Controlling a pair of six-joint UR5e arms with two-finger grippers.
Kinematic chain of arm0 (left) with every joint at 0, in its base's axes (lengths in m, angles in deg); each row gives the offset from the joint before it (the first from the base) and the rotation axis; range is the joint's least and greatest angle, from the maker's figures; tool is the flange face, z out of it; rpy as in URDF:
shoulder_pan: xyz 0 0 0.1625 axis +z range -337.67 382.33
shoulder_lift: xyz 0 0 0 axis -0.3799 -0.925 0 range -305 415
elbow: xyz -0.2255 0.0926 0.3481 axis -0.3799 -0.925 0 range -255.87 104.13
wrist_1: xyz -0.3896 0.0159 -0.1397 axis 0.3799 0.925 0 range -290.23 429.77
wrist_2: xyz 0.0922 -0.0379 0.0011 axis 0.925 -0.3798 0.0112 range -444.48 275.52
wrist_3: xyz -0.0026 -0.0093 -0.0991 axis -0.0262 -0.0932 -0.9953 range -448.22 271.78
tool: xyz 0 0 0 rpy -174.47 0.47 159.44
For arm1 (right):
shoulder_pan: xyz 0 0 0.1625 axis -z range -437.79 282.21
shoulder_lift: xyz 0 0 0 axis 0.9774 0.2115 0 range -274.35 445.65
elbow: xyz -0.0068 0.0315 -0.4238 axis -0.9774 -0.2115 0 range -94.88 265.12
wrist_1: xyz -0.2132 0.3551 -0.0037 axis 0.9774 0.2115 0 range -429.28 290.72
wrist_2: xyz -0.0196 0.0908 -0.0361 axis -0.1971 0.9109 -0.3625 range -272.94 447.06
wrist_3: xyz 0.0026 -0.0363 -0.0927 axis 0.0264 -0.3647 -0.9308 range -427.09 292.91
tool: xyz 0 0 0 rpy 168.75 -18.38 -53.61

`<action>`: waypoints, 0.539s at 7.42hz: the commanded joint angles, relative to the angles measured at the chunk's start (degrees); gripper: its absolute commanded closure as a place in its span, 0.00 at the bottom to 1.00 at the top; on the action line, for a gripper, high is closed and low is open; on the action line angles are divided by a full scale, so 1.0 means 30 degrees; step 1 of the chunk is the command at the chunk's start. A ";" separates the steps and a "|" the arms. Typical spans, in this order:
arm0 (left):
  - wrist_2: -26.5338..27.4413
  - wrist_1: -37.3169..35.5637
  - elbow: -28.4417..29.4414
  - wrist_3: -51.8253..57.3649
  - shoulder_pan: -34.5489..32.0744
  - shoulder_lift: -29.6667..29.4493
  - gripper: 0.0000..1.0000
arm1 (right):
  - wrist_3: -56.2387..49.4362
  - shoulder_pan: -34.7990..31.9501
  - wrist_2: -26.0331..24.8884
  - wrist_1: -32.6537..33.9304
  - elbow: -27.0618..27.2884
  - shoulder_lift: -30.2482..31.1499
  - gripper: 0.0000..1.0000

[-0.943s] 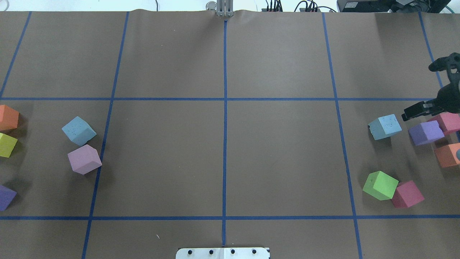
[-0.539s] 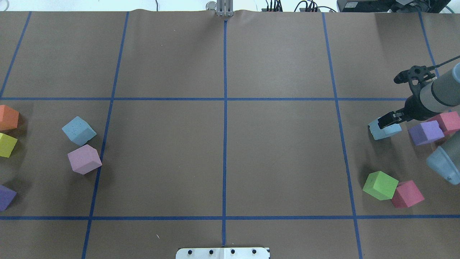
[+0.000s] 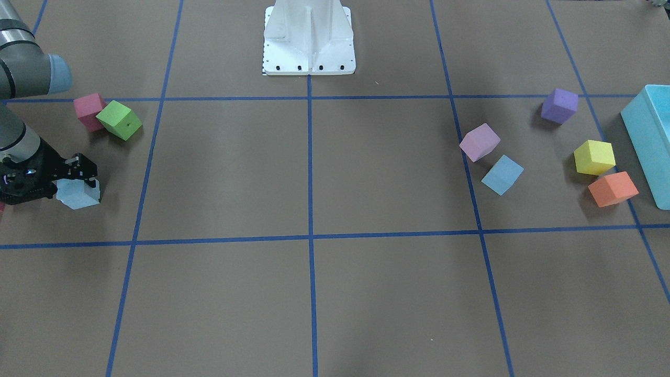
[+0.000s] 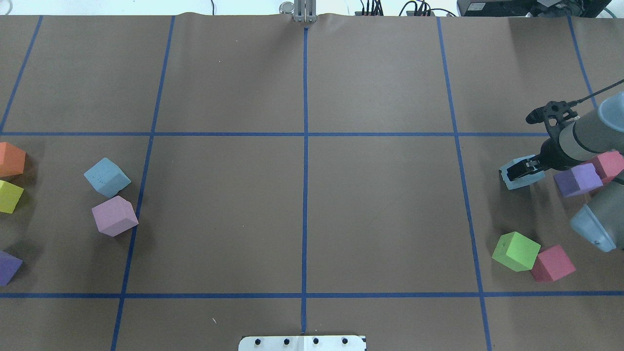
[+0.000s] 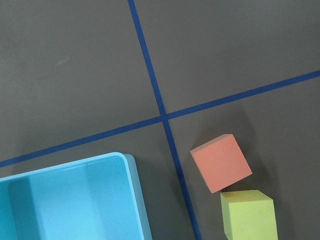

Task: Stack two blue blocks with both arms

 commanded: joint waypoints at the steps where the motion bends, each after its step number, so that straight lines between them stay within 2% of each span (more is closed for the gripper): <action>1: 0.0000 0.0020 0.0000 -0.0005 0.0000 0.0005 0.02 | 0.0075 0.0268 0.0029 -0.0200 -0.0506 -0.0459 0.27; 2: 0.0000 0.0020 0.0000 -0.0005 0.0000 0.0005 0.02 | 0.0046 0.0269 0.0087 -0.0200 -0.0506 -0.0490 0.66; 3: 0.0000 0.0020 0.0000 0.0024 0.0000 0.0005 0.02 | 0.0045 0.0240 0.0291 -0.0200 -0.0274 -0.0519 0.96; 4: 0.0000 -0.0009 0.0000 0.0024 0.0000 0.0005 0.02 | 0.0016 0.0153 0.0380 -0.0055 0.0221 -0.0490 1.00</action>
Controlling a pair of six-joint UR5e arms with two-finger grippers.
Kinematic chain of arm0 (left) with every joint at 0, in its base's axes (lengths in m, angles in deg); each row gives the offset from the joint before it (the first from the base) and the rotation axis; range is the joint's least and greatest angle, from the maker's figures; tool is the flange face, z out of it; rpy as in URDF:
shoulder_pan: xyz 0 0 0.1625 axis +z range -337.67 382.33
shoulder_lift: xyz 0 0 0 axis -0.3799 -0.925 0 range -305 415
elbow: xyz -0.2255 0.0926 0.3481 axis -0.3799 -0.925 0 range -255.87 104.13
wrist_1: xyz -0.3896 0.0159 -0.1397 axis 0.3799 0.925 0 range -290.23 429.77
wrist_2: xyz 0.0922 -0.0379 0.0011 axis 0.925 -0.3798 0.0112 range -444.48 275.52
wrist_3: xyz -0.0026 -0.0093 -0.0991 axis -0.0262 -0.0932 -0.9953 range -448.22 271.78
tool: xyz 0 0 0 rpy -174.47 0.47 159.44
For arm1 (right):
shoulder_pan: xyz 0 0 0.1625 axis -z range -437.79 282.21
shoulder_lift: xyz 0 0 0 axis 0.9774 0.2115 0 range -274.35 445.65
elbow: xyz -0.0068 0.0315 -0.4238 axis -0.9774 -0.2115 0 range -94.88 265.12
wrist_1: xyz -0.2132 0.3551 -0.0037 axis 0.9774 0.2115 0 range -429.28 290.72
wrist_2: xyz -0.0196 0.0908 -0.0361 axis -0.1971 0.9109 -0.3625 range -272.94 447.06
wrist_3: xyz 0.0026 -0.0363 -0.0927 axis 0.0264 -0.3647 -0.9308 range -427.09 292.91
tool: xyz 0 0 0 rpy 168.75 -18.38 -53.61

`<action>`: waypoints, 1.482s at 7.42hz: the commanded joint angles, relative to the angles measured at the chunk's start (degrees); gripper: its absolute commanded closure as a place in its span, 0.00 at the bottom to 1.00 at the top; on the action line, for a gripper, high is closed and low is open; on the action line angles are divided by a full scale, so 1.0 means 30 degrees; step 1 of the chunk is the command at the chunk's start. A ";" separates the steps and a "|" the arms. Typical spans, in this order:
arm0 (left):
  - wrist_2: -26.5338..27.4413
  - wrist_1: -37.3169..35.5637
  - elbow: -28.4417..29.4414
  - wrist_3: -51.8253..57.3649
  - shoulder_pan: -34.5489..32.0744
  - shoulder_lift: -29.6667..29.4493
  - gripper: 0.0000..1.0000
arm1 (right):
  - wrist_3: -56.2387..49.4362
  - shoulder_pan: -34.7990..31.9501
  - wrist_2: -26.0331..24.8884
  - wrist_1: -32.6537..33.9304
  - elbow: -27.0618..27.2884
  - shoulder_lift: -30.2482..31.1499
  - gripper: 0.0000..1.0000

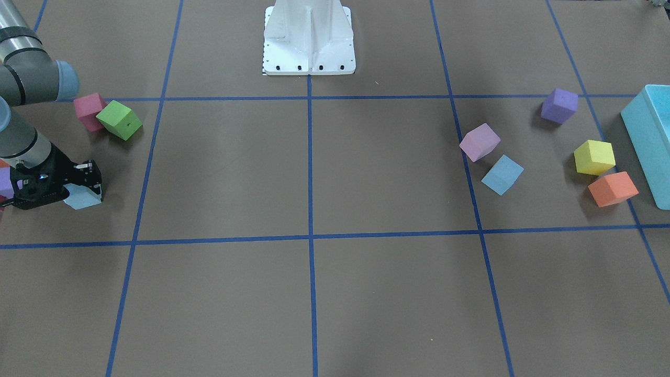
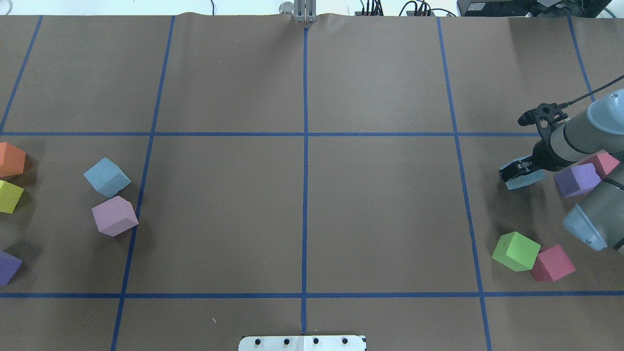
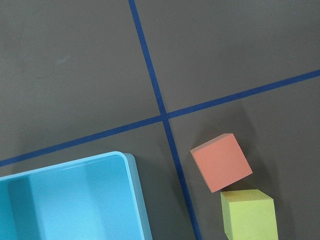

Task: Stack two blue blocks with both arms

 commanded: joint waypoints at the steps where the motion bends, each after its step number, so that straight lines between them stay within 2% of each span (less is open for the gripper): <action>1: 0.0000 0.0006 0.0000 0.0010 0.0000 0.0058 0.02 | 0.0003 -0.0386 0.0440 0.0578 0.1359 -0.0064 1.00; 2: 0.0000 0.0006 0.0000 0.0010 0.0029 0.0117 0.02 | 0.0062 -0.0476 0.0675 0.2613 0.2587 -0.0789 1.00; 3: 0.0000 0.0006 0.0000 0.0010 0.0029 0.0146 0.02 | 0.0497 -0.0448 0.0590 0.5795 0.2976 -0.3059 1.00; 4: 0.0000 0.0006 0.0000 0.0010 0.0000 0.0147 0.02 | 0.2590 0.0712 0.0357 0.8089 0.2864 -0.5663 1.00; 5: -0.0029 0.0006 0.0000 0.0010 0.0029 0.0147 0.02 | 0.5134 0.2145 -0.0515 0.8663 0.2602 -0.7429 1.00; 7: 0.0000 0.0006 0.0029 0.0010 0.0029 0.0147 0.02 | 1.0118 0.4726 -0.2564 0.8668 -0.0225 -1.1731 1.00; 9: -0.0029 -0.0023 0.0029 0.0010 0.0029 0.0147 0.02 | 1.2358 0.6487 -0.4004 0.8610 -0.2255 -1.4030 1.00; 11: 0.0000 -0.0023 0.0029 0.0010 0.0029 0.0147 0.02 | 1.3328 0.7371 -0.4449 0.8552 -0.4655 -1.5789 1.00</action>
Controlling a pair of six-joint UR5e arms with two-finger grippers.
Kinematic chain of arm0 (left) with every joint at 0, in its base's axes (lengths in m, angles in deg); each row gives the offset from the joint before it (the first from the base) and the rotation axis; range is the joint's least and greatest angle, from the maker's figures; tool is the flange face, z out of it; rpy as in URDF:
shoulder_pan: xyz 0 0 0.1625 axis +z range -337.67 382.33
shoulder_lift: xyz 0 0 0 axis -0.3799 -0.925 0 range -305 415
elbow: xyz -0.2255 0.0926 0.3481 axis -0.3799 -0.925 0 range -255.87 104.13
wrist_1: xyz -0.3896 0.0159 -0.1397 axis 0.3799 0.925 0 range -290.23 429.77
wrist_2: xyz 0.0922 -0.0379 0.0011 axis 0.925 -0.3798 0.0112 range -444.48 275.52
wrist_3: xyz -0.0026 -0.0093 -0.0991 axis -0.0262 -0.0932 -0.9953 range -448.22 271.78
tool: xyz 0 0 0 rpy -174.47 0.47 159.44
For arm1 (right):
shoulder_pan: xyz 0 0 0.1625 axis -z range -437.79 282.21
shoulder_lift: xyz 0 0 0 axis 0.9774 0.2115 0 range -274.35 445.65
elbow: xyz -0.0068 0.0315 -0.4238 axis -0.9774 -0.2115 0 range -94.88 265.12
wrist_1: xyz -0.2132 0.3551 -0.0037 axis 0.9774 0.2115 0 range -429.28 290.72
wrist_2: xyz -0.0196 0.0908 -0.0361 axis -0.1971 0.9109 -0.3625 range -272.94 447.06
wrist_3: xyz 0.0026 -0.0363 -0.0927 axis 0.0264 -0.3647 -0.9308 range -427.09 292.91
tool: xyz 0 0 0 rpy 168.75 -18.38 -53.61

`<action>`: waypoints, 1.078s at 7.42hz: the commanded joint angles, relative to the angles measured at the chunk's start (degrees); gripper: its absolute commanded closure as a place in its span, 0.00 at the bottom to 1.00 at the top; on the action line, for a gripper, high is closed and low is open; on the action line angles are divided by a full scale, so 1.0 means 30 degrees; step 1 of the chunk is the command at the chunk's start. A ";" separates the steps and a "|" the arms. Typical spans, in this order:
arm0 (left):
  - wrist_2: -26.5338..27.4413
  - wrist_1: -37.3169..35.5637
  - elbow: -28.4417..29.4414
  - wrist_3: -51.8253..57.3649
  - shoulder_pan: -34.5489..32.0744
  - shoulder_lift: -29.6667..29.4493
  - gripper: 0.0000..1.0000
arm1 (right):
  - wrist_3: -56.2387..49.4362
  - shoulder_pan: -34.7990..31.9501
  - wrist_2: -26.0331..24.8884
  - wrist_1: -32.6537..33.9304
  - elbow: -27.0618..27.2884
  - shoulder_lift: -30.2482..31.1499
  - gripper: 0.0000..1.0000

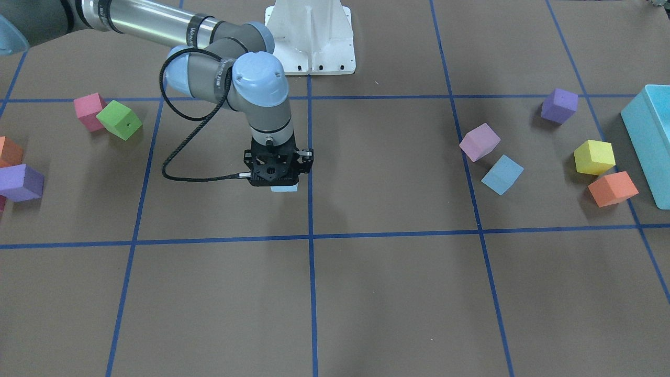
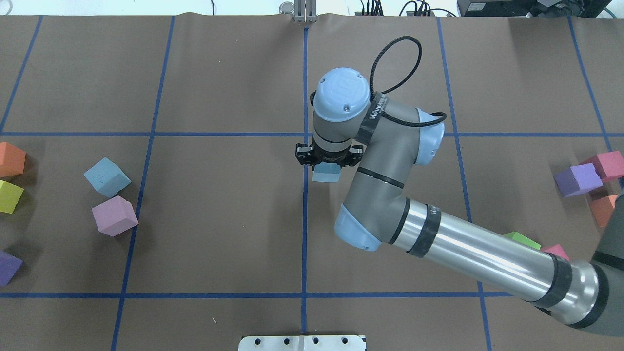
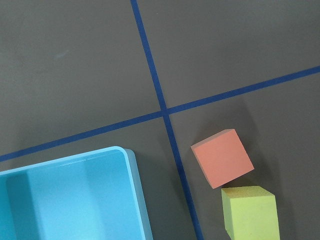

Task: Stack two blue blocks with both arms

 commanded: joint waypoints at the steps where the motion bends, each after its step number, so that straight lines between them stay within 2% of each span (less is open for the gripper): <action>1: 0.0009 -0.0005 0.0001 0.0000 0.0001 0.0000 0.02 | 0.0747 0.0797 -0.0281 -0.0079 -0.1616 -0.1159 1.00; 3: 0.0009 0.0024 0.0001 0.0000 0.0001 0.0000 0.02 | 0.0748 0.1091 -0.0281 -0.0109 -0.1676 -0.1131 0.95; 5: 0.0009 0.0024 0.0001 0.0000 0.0001 0.0000 0.02 | 0.0689 0.1209 -0.0310 -0.0109 -0.1851 -0.1160 0.84; 7: 0.0009 0.0024 0.0001 0.0000 0.0001 0.0000 0.02 | 0.0689 0.1326 -0.0485 -0.0167 -0.1940 -0.1160 0.71; 8: 0.0009 0.0024 0.0001 0.0000 0.0001 0.0000 0.02 | 0.0660 0.1384 -0.0689 -0.0167 -0.1940 -0.1160 0.55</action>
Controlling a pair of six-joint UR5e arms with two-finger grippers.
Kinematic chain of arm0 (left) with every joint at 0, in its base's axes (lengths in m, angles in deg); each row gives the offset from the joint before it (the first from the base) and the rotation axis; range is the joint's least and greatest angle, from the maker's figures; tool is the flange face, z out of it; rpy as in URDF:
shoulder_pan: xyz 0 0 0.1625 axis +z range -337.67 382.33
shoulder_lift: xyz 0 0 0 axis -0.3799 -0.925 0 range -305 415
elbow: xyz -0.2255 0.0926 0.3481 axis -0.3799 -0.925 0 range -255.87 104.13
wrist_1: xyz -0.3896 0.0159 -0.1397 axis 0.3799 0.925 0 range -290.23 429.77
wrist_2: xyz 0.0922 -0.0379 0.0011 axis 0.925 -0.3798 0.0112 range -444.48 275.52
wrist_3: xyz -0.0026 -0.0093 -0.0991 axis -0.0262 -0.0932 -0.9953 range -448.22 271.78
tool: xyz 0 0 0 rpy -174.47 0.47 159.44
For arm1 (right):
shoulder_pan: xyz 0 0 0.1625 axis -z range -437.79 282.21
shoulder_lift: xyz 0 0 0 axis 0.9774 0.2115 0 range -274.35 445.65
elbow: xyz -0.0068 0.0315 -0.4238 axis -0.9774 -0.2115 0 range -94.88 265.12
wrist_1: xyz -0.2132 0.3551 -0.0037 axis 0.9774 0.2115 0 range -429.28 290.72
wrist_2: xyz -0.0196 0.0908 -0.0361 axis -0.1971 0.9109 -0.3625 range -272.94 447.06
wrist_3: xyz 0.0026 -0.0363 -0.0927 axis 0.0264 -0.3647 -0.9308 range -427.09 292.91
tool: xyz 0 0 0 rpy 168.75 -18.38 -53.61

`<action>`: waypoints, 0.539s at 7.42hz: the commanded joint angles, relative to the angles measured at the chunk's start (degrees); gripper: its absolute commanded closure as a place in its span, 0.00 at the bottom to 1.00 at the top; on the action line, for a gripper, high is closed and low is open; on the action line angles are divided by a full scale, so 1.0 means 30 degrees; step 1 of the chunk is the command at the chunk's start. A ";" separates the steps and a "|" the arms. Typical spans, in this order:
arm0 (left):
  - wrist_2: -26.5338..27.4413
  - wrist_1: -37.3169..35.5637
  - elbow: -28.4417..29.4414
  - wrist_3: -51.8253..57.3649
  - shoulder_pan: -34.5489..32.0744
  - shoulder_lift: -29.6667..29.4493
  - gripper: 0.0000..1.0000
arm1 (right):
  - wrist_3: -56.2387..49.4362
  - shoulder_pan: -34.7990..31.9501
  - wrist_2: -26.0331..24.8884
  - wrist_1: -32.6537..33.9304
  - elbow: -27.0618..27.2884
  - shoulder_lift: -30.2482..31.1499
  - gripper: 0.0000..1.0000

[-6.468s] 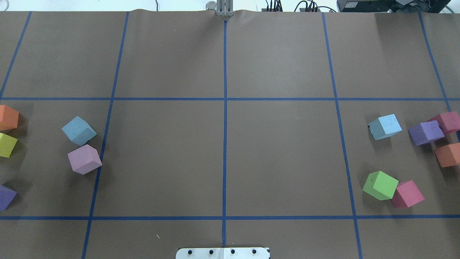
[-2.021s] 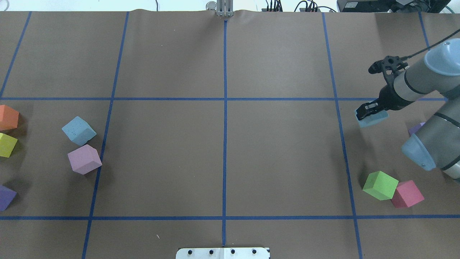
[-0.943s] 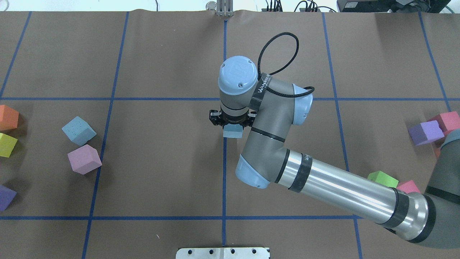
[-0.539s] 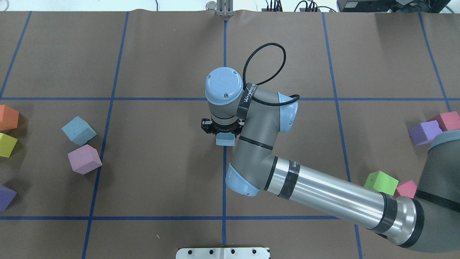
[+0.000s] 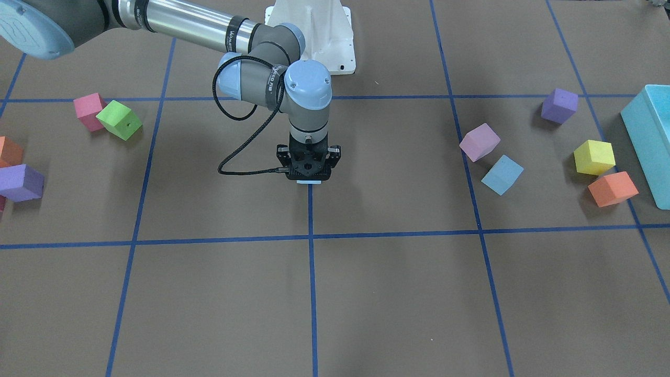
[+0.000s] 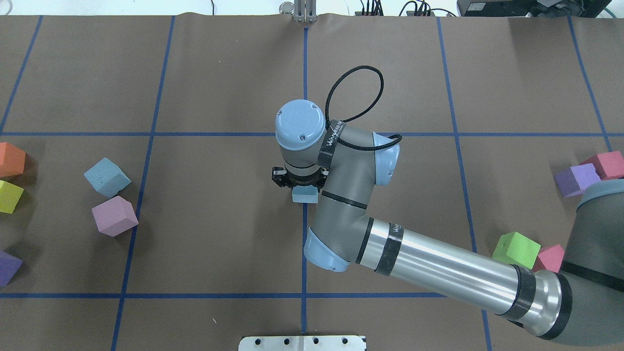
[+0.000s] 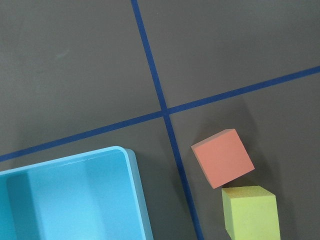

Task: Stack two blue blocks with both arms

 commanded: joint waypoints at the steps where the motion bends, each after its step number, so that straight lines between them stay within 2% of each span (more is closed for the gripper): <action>1: 0.0000 -0.0028 0.0000 0.0000 0.0000 0.0000 0.02 | -0.0023 0.0133 -0.0450 -0.0044 -0.0021 -0.0002 0.33; 2: 0.0000 -0.0029 0.0000 -0.0029 0.0000 0.0000 0.02 | -0.0023 0.0134 -0.0481 -0.0044 0.0008 -0.0002 0.08; 3: -0.0029 -0.0029 0.0000 -0.0029 0.0000 0.0000 0.02 | 0.0006 0.0134 -0.0453 -0.0595 0.0037 -0.0031 0.01; 4: -0.0029 -0.0029 0.0000 -0.0029 0.0000 0.0000 0.02 | 0.0035 0.0047 -0.0452 -0.1007 0.0414 -0.0031 0.00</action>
